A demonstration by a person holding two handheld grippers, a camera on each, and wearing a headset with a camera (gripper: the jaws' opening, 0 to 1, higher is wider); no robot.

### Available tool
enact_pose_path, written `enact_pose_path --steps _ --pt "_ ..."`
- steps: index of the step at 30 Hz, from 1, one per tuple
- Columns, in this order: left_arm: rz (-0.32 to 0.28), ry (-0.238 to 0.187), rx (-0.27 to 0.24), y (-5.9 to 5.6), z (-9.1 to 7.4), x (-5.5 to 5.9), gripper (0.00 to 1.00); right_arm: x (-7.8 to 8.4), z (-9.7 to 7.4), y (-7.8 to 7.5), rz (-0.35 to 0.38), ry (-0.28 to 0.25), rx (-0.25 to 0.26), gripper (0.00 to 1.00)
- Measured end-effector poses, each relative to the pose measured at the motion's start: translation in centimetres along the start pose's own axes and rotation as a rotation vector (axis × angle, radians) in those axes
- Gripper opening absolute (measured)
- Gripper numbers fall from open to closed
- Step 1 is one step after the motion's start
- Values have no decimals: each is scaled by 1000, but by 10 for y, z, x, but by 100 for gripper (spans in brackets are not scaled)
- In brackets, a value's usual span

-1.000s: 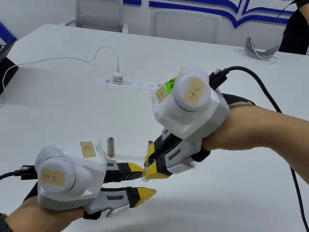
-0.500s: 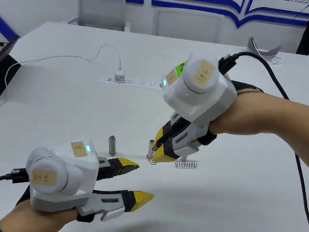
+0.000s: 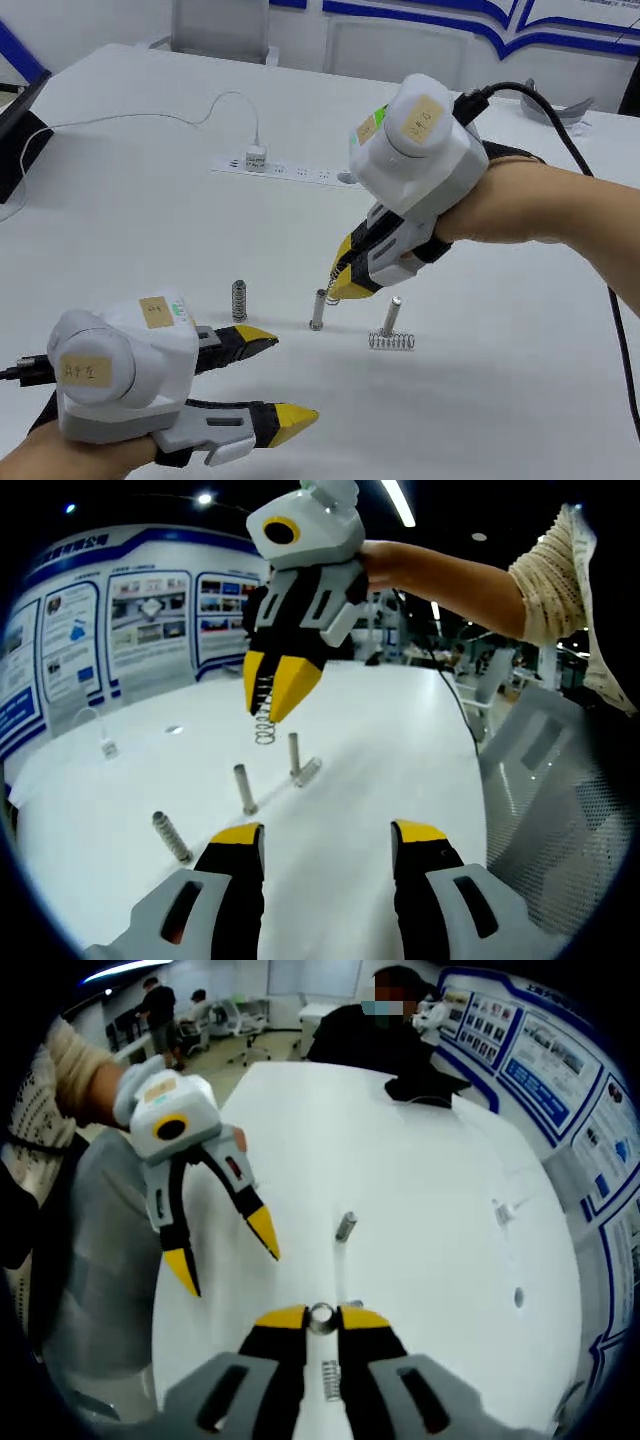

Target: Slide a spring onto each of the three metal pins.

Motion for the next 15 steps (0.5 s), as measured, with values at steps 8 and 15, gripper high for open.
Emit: enact_pose_path --steps 8,15 --pt "-9 -4 -7 -1 -1 0 55 -5 8 -12 17 4 18 12" --pt "-24 -4 -16 0 -4 2 59 -3 19 -18 28 31 18 13"
Point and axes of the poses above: the centre of the closed fingertips' face, and the gripper's own axes: z roughly forward along the fingers, y roughly to its left, x roughly out of its underside, the point moved 10 cm from there along -z, roughly backward along the fingers, and after that the axes turned 8 degrees about z, right-handed, at the moved point
